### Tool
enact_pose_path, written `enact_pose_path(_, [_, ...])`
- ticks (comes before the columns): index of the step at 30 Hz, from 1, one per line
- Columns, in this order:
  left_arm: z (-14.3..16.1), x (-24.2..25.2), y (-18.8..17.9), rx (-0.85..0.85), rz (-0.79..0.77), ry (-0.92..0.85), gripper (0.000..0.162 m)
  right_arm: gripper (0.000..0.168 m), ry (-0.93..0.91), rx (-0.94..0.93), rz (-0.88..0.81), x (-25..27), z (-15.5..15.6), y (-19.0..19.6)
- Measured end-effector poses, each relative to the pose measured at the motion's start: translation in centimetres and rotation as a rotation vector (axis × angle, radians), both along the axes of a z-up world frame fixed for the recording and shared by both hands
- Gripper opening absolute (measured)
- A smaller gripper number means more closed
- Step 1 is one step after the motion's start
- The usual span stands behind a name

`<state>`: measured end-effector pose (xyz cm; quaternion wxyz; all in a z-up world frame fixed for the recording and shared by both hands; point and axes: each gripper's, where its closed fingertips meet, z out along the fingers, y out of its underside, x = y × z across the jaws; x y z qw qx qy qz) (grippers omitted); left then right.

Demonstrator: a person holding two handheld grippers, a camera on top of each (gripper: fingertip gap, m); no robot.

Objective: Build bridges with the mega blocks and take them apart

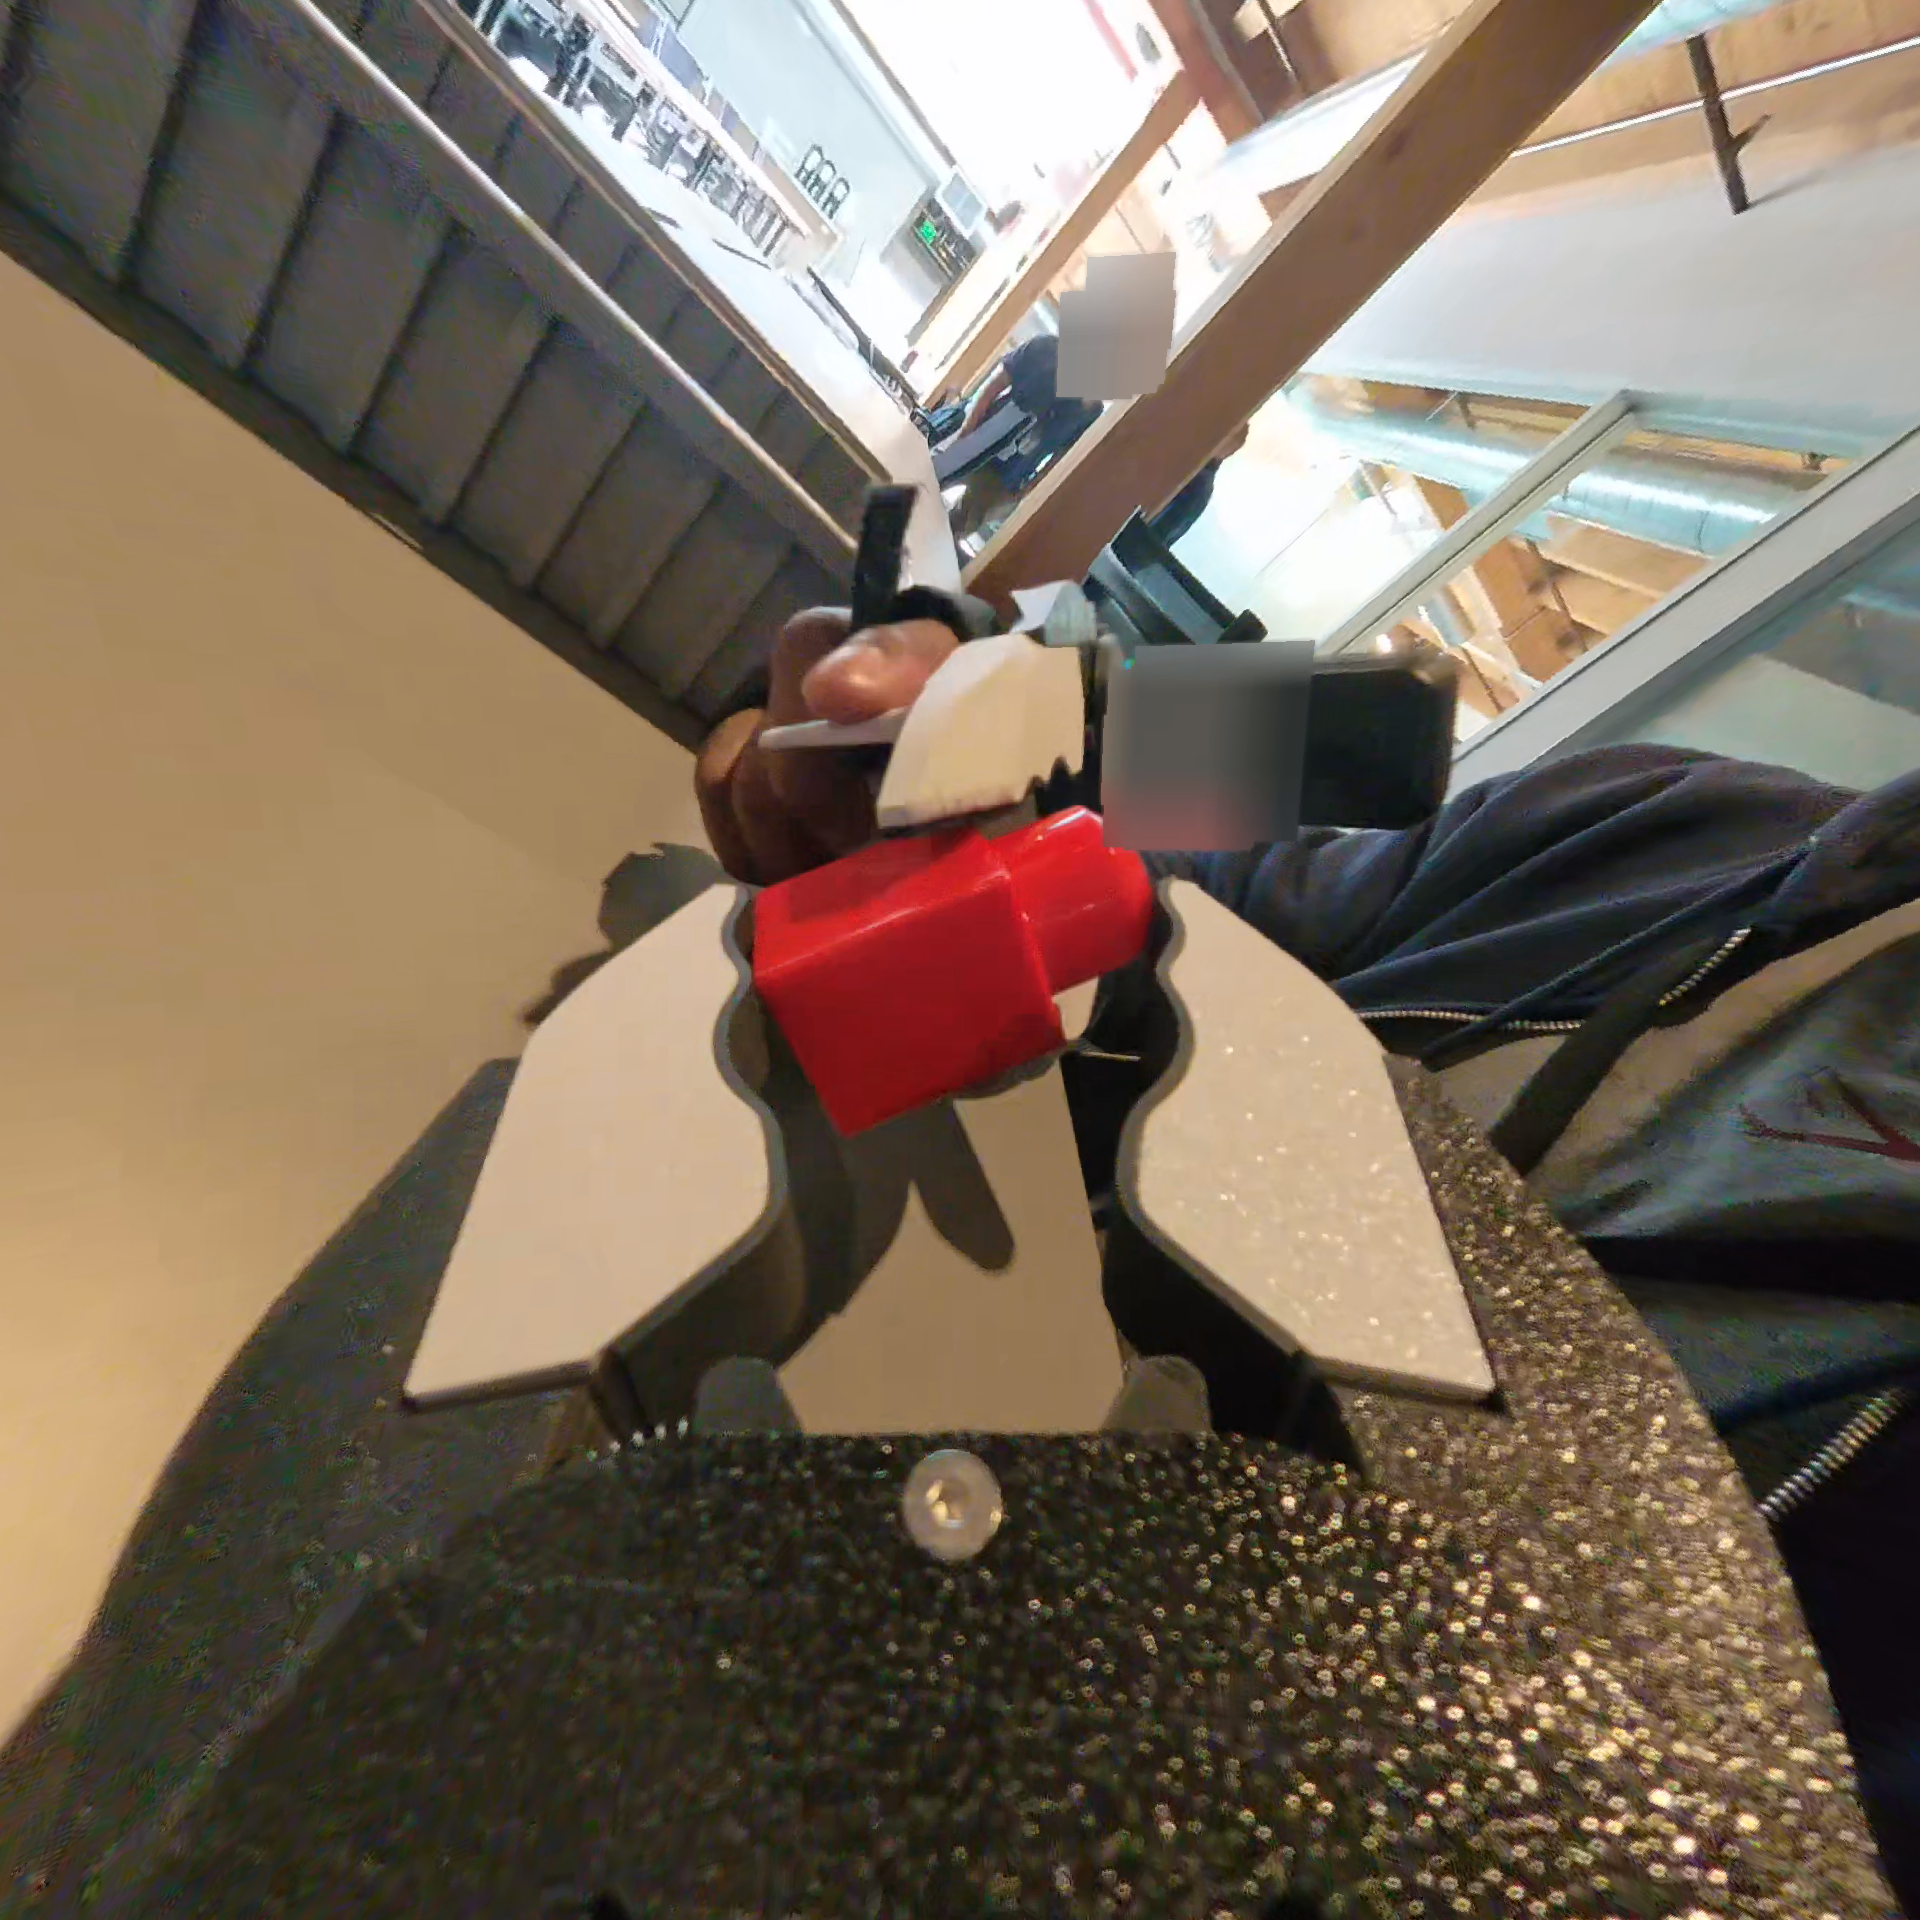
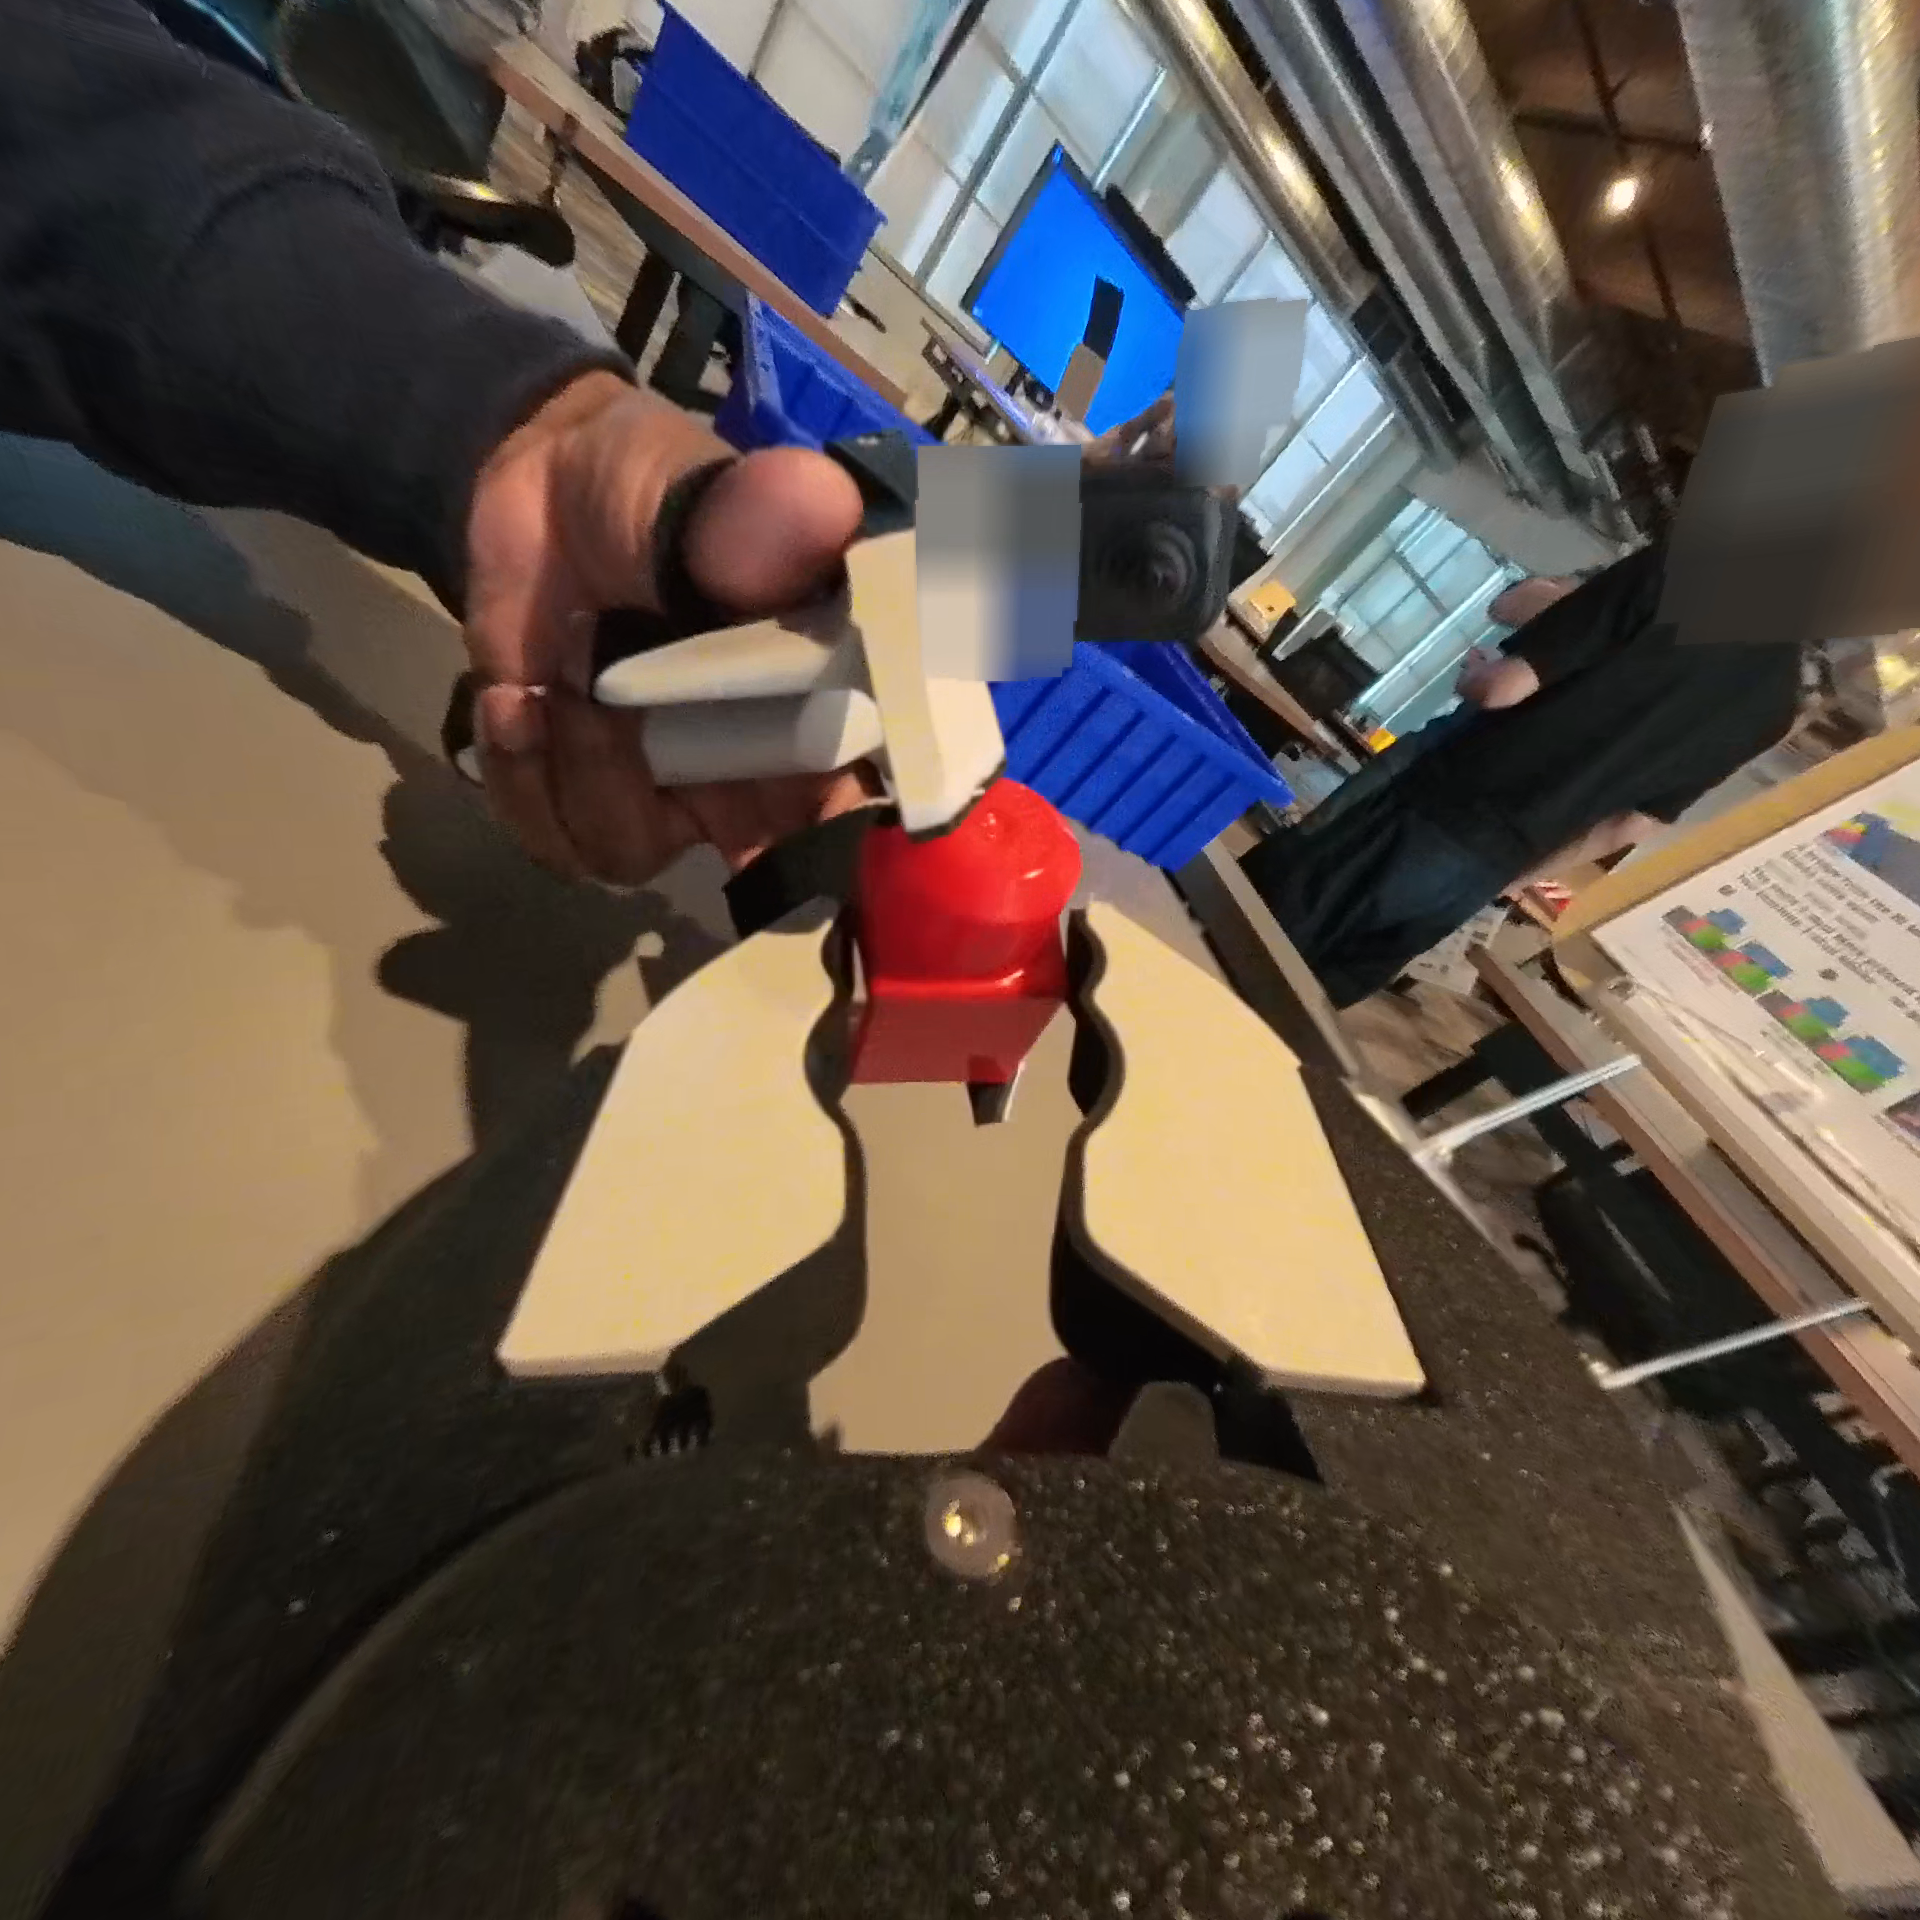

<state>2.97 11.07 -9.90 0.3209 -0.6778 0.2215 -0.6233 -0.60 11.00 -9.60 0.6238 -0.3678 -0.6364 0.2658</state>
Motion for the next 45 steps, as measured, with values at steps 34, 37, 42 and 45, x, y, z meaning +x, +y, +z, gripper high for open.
enact_pose_path(34, [9.7,-28.7,-6.3,0.620,0.673,1.016,0.068,0.070,-0.332,-0.458,0.025,1.9,-2.0,0.1])
enact_pose_path(37, [8.5,-35.8,-4.7,0.588,0.557,1.227,0.065,0.066,-0.350,-0.485,0.156,-0.1,-0.4,-3.2])
enact_pose_path(42, [2.7,-44.2,0.6,0.675,0.068,1.538,0.057,0.064,-0.439,-0.513,0.372,-4.4,-1.9,-9.0])
enact_pose_path(45, [-1.3,-47.0,3.9,0.677,-0.157,1.574,0.042,0.064,-0.473,-0.541,0.453,-6.4,-3.4,-11.7])
